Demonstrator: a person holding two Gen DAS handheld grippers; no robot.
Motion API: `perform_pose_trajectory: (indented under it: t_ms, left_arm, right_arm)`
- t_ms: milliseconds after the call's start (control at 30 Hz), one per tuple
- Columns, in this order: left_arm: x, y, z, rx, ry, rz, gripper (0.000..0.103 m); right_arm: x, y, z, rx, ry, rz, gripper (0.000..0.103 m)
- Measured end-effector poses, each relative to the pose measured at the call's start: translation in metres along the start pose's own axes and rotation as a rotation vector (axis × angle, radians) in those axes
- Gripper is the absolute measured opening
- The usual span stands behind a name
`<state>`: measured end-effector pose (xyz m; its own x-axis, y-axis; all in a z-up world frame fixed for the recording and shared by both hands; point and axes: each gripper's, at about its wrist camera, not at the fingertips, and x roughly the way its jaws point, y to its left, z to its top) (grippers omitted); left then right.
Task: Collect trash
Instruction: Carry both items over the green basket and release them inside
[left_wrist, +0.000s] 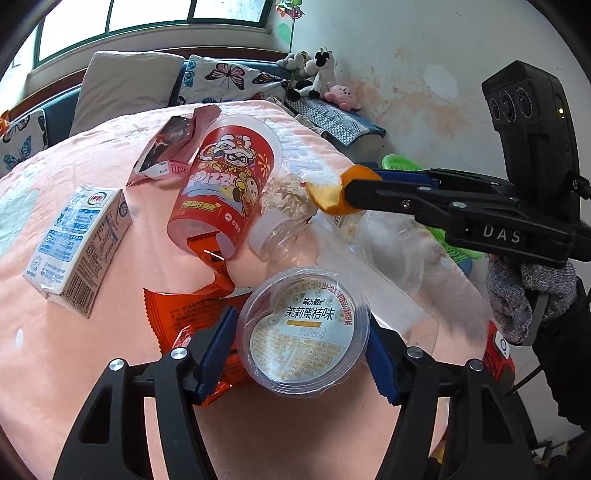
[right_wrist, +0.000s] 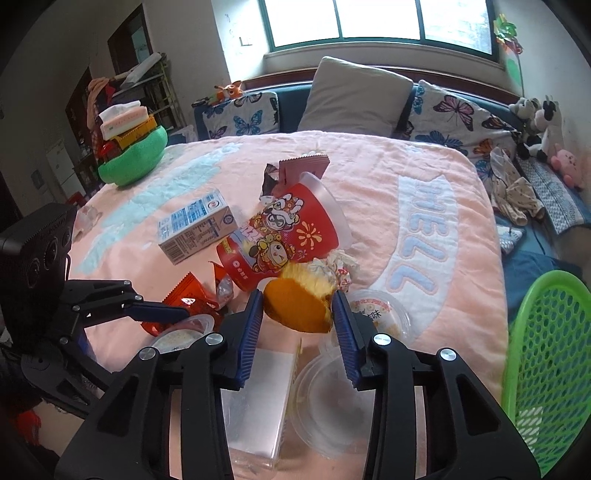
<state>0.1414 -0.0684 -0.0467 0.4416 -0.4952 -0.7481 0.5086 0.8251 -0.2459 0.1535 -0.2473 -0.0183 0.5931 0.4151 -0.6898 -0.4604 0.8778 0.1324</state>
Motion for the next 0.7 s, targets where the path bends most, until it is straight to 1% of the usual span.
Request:
perform_pose_trajectory:
  t_ms: [200,367,467,700]
  left_arm:
    - [-0.015,-0.004,0.000,0.004,-0.033,0.011,0.063]
    - [-0.028,-0.020,0.014,0.030,-0.068,0.007,0.063]
    - [-0.030,-0.035,0.027,0.052,-0.083,-0.006,0.063]
    - [-0.016,-0.074,0.059,0.101,-0.086,-0.043,0.063]
  right_arm:
    - [-0.018,-0.005,-0.003,0.028,-0.038,-0.004,0.039]
    - [-0.038,-0.016,-0.007,0.057,-0.076,-0.026,0.039]
    - [-0.052,-0.029,-0.010,0.081,-0.098,-0.059,0.039]
    - [-0.085,-0.078,-0.023,0.167,-0.126,-0.181,0.039]
